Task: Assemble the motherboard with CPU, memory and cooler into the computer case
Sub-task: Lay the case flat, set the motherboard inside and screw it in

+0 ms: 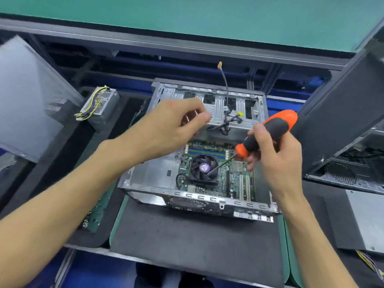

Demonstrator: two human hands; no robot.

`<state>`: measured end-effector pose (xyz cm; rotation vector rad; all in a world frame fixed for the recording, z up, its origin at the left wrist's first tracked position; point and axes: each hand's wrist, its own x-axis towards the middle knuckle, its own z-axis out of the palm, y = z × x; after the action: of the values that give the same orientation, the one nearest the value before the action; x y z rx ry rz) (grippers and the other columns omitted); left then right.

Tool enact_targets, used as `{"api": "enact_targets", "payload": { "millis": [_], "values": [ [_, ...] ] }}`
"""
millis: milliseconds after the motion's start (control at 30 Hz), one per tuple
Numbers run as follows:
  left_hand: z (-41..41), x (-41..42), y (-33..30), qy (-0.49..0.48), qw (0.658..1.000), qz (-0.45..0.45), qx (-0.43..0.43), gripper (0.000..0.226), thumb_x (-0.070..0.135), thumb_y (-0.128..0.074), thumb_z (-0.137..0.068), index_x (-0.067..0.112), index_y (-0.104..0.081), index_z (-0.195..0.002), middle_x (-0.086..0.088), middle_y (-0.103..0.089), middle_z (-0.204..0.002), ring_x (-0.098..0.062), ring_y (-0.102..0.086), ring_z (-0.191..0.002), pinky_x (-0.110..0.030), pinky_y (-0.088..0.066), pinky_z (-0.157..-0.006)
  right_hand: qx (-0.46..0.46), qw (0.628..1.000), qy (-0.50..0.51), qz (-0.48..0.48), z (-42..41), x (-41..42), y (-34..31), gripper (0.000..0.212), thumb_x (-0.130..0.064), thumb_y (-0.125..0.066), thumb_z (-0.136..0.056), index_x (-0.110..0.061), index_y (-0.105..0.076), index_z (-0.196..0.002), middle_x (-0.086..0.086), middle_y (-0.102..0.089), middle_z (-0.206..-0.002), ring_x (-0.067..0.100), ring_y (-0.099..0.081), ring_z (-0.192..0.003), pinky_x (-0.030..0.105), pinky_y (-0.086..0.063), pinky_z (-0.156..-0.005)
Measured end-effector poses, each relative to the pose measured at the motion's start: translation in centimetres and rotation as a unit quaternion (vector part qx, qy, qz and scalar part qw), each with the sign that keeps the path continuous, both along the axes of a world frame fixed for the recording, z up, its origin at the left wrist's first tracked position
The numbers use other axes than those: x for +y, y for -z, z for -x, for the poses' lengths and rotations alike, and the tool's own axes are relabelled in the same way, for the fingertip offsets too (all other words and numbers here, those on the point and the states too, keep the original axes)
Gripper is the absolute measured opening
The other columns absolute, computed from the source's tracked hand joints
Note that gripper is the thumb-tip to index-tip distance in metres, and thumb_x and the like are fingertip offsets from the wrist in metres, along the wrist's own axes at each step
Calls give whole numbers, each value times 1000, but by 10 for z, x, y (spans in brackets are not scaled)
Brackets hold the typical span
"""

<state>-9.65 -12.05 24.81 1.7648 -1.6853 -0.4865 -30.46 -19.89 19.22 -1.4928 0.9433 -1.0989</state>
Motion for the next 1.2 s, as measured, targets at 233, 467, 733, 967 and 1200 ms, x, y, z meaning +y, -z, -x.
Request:
{"api": "enact_targets", "payload": {
  "millis": [233, 467, 733, 967, 1200],
  "values": [
    [-97, 63, 15, -82, 995, 23, 57, 20, 28, -52, -101, 18, -67, -91, 2, -69, -71, -13, -68, -62, -29, -55, -62, -90, 976, -135, -142, -115, 45, -18, 43, -64, -59, -79, -23, -64, -67, 9, -58, -61, 16, -41, -40, 18, -27, -38],
    [-190, 139, 71, -176, 951, -58, 247, 15, 10, -55, -100, -2, -64, -97, -13, -66, -68, -26, -65, -57, -40, -58, -58, -62, 962, -212, -160, -229, 140, 0, 32, -46, -51, -95, -19, -54, -79, 9, -70, -68, 8, -45, -39, 15, -29, -35],
    [-218, 202, 204, -122, 942, -297, 99, 12, 6, -57, -89, 17, -59, -94, -3, -69, -86, -21, -68, -82, -33, -55, -79, 88, 974, -187, -97, -285, 210, 79, 20, -57, -56, -92, -39, -55, -83, 2, -72, -76, 7, -53, -53, 17, -41, -55],
    [-199, 201, 273, 0, 900, -399, -177, 30, 0, -50, -92, 5, -49, -121, -17, -61, -120, -35, -64, -108, -41, -51, -87, 154, 978, -110, -86, -272, 231, 121, 39, -63, -56, -90, -25, -52, -86, 1, -69, -76, 10, -56, -55, 33, -46, -57],
    [-191, 189, 302, 20, 883, -399, -246, 34, -3, -54, -90, 7, -56, -122, -13, -63, -123, -32, -63, -115, -38, -51, -90, 158, 979, -80, -101, -259, 235, 131, 43, -66, -56, -90, -24, -53, -88, 6, -68, -78, 9, -55, -56, 38, -47, -58]
  ]
}}
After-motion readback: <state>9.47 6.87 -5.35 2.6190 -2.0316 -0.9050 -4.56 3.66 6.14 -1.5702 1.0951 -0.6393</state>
